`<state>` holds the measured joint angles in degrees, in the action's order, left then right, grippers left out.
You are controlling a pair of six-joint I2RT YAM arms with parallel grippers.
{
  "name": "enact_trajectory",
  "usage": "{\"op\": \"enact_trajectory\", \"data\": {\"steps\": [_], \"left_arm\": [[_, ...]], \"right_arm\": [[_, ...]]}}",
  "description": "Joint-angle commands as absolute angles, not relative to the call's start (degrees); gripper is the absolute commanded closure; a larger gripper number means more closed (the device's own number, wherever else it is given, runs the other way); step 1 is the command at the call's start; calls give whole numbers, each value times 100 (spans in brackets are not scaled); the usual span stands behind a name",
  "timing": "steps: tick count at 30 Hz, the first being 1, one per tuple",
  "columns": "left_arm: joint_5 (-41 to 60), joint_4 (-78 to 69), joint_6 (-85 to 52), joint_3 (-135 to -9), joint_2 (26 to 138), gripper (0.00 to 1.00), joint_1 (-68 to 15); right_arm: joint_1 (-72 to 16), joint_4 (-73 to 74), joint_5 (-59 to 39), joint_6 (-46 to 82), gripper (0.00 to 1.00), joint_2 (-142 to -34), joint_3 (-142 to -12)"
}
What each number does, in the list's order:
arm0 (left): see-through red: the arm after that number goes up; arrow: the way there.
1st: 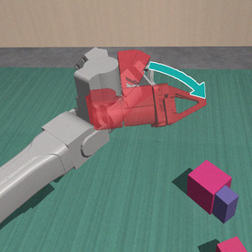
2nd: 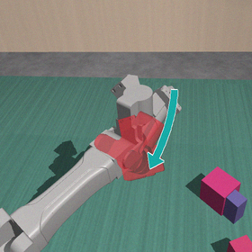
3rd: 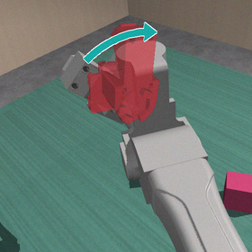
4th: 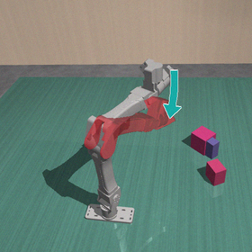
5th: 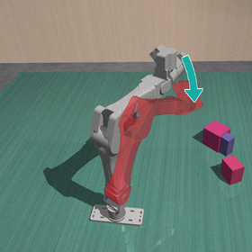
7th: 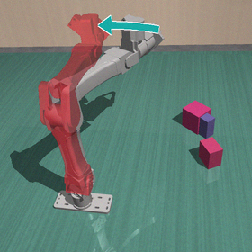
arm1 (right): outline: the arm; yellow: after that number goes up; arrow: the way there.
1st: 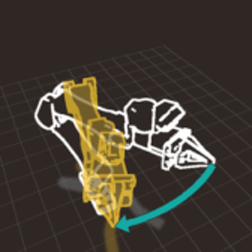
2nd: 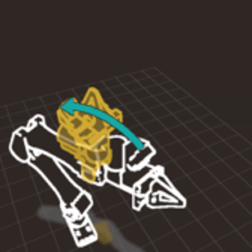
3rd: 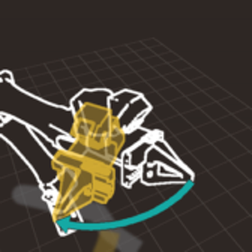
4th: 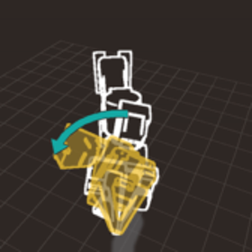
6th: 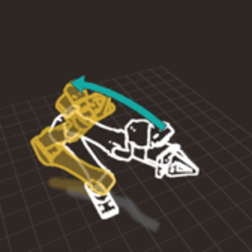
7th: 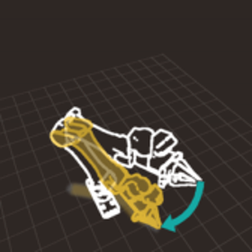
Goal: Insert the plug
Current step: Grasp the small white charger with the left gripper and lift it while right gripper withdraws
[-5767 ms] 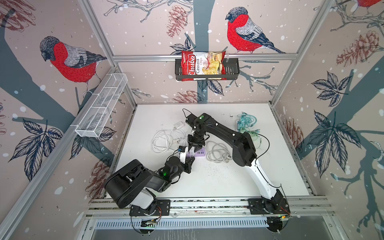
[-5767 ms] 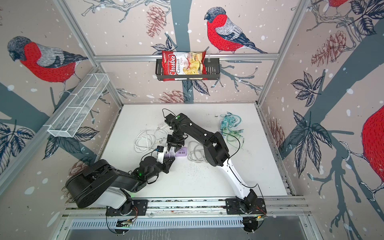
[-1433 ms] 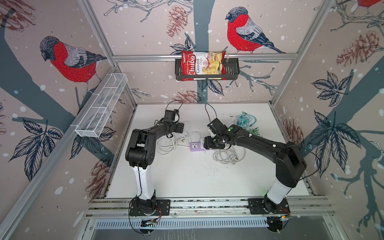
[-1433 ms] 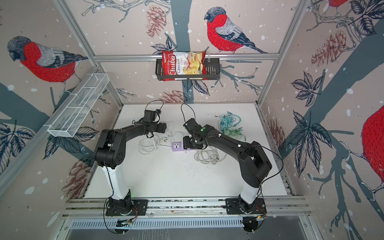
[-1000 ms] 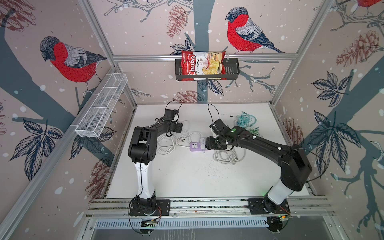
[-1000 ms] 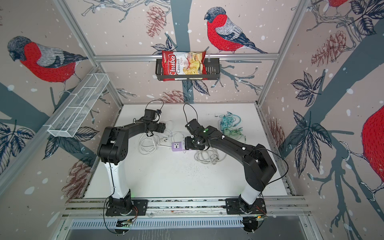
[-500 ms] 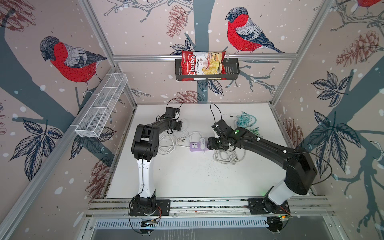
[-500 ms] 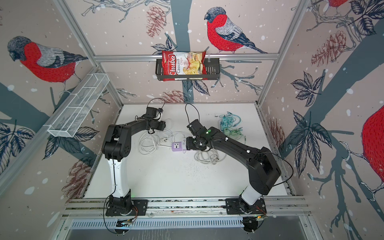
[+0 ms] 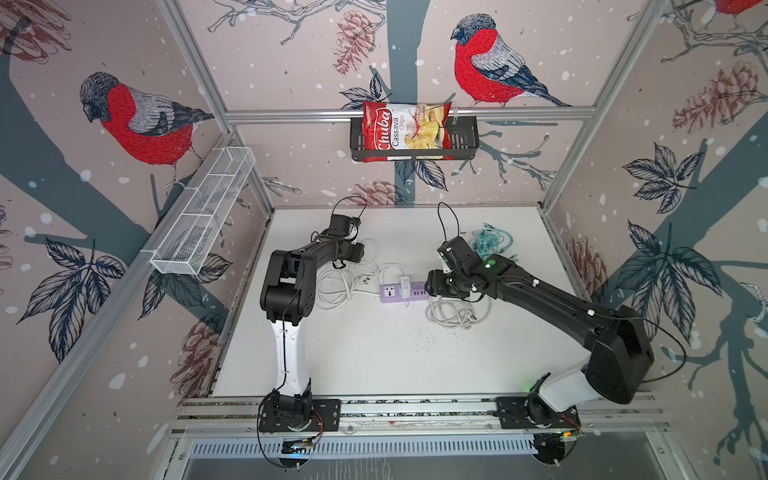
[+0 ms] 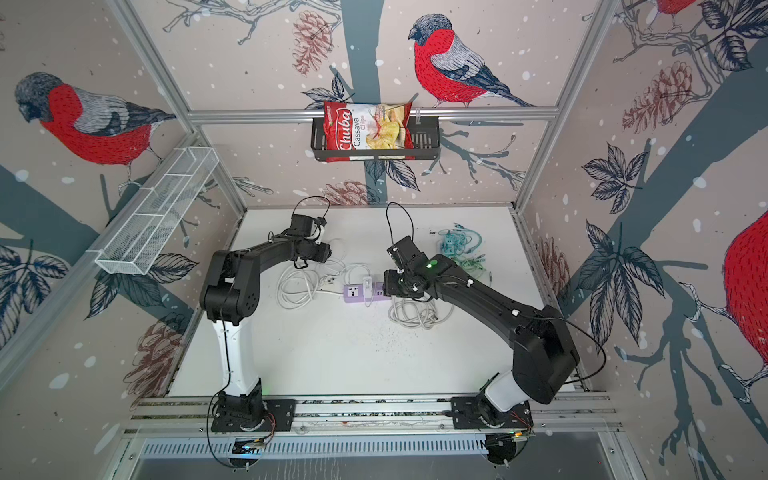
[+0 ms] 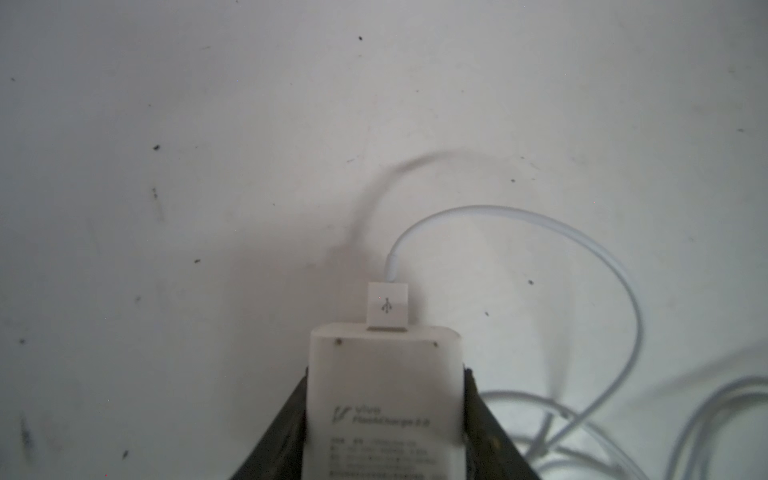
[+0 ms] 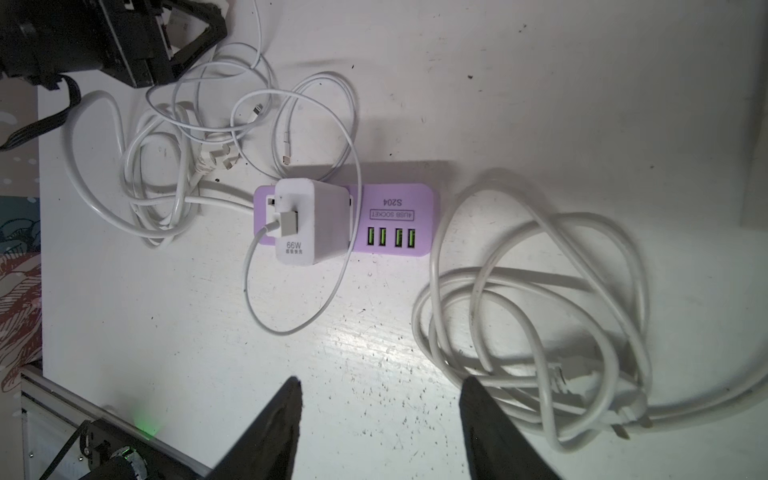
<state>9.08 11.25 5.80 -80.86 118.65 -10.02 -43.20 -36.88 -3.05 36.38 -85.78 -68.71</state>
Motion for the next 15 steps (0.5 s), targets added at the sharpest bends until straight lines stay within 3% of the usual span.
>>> {"op": "enact_trajectory", "data": {"steps": [1, 9, 15], "left_arm": [[1179, 438, 451, -7808, 11341, 69, -1002], [1896, -1460, 360, -6445, 9790, 69, -1181], [1791, -2363, 483, -5604, 8834, 69, -1649]], "right_arm": [[-4264, -3860, -43, 3688, 39, -8378, -6828], [-4027, -3964, 41, 3510, 39, -7820, -7024], [-4017, -3943, -138, 3386, 40, -7585, -7383]]}}
